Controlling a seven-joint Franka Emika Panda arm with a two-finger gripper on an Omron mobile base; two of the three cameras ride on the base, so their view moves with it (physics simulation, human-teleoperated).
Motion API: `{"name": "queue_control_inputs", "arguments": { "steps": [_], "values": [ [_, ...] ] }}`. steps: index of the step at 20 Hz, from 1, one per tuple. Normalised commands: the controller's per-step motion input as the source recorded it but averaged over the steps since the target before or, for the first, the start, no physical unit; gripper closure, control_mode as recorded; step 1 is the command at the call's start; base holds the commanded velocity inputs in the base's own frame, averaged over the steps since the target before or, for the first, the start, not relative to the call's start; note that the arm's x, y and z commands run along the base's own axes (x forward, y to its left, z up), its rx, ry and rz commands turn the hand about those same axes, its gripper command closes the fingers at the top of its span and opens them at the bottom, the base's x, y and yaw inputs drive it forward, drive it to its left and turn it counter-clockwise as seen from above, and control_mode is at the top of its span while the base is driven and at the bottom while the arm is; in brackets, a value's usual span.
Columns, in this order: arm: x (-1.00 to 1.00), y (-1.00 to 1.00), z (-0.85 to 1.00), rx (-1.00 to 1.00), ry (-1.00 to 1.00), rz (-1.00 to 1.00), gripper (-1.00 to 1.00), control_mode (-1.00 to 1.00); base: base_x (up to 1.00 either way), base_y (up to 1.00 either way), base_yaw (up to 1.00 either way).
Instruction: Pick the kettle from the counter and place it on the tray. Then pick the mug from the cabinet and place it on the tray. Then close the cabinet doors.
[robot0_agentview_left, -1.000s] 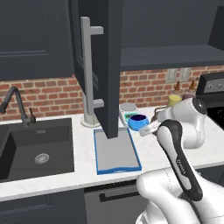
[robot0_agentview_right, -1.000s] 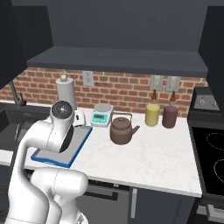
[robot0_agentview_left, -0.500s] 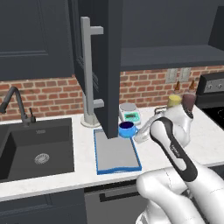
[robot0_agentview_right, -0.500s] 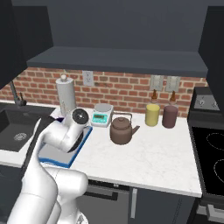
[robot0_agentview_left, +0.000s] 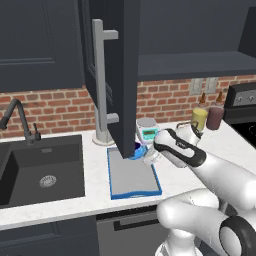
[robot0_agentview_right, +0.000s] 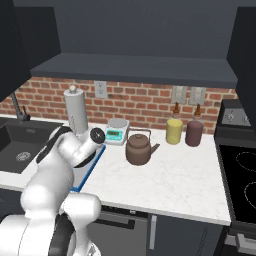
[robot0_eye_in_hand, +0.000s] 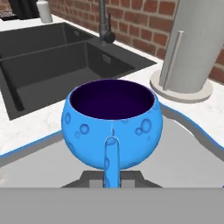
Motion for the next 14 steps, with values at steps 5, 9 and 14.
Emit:
{"name": "queue_control_inputs", "arguments": {
  "steps": [5, 9, 14],
  "values": [
    [0.58, 0.47, -0.36, -0.09, 0.0, 0.0, 1.0, -1.0, 0.0, 0.0, 0.0],
    [0.45, 0.18, -0.36, -0.06, 0.0, 0.03, 1.0, -1.0, 0.0, 0.0, 0.0],
    [0.35, 0.02, -0.3, -0.01, 0.0, 0.04, 1.0, -1.0, 0.0, 0.0, 0.0]
  ]
}}
